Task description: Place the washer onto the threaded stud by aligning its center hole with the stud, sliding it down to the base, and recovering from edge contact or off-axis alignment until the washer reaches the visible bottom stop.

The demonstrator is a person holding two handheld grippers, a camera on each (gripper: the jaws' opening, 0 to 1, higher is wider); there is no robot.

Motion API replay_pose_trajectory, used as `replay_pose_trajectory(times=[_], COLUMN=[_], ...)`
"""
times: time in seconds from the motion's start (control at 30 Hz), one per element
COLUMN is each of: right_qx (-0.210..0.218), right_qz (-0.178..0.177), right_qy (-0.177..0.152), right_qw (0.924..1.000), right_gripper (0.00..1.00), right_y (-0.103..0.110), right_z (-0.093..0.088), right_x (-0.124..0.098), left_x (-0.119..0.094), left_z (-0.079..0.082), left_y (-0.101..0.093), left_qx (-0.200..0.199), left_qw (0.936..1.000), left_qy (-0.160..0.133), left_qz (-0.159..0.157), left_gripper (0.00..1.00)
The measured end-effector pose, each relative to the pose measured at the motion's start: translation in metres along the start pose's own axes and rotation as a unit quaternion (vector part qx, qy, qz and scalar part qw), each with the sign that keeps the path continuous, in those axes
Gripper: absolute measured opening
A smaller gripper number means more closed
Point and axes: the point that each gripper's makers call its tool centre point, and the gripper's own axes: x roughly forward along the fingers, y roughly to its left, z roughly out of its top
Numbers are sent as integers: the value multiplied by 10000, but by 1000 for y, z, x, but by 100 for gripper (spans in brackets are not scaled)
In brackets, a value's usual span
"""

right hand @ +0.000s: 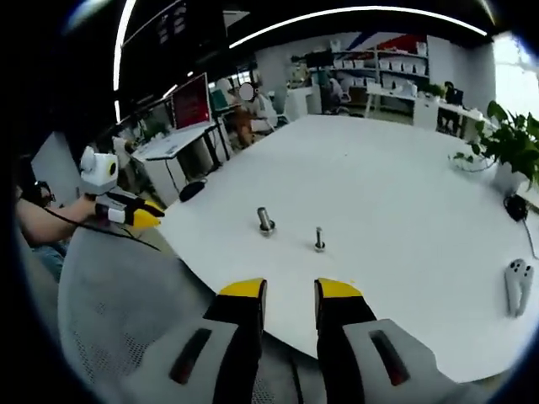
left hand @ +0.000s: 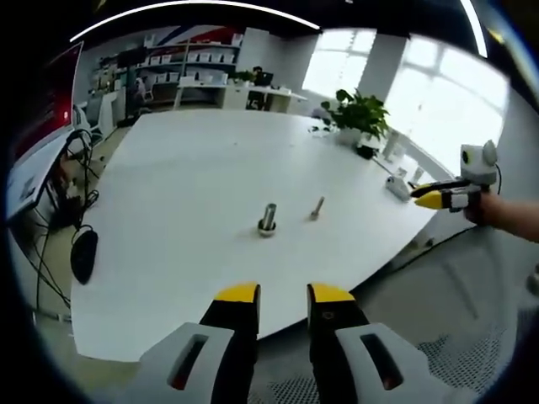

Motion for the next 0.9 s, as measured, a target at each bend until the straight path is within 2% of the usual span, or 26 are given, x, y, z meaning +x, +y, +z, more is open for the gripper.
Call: replay_pose_trajectory(times=[0.13,0.23,0.33,0.47,0.63,0.77,0.9], right_qx=[62,-111,33,84,191,152,162], right_qz=[-56,-58,31,-80,-114,-149,-136], right_qy=[-83,31,-67,-131,63,53,62], right_qw=[9999,9999,10000,9998,9997,9998,9998], right_gripper=[27,28,29,29,30,30,32], right_y=[5,8,9,4,-1,-2,-2], right_z=[-5,-15,-13,-14,-24,-25,-26], right_x=[-2,-1,-2,0,3,3,3], left_x=[-1,-1,-1,-1,-1,-2,-2], left_z=[1,1,1,2,3,3,4], left_y=[0,-1,-1,0,2,6,4], left_qx=[-31,-8,-16,-17,-21,-17,13], left_qw=[10000,10000,10000,10000,9999,9997,9997], left_qy=[-39,-61,-59,-98,-121,-100,-116], left_qz=[-11,-47,-49,-8,73,235,217], left_gripper=[20,20,20,20,20,21,21])
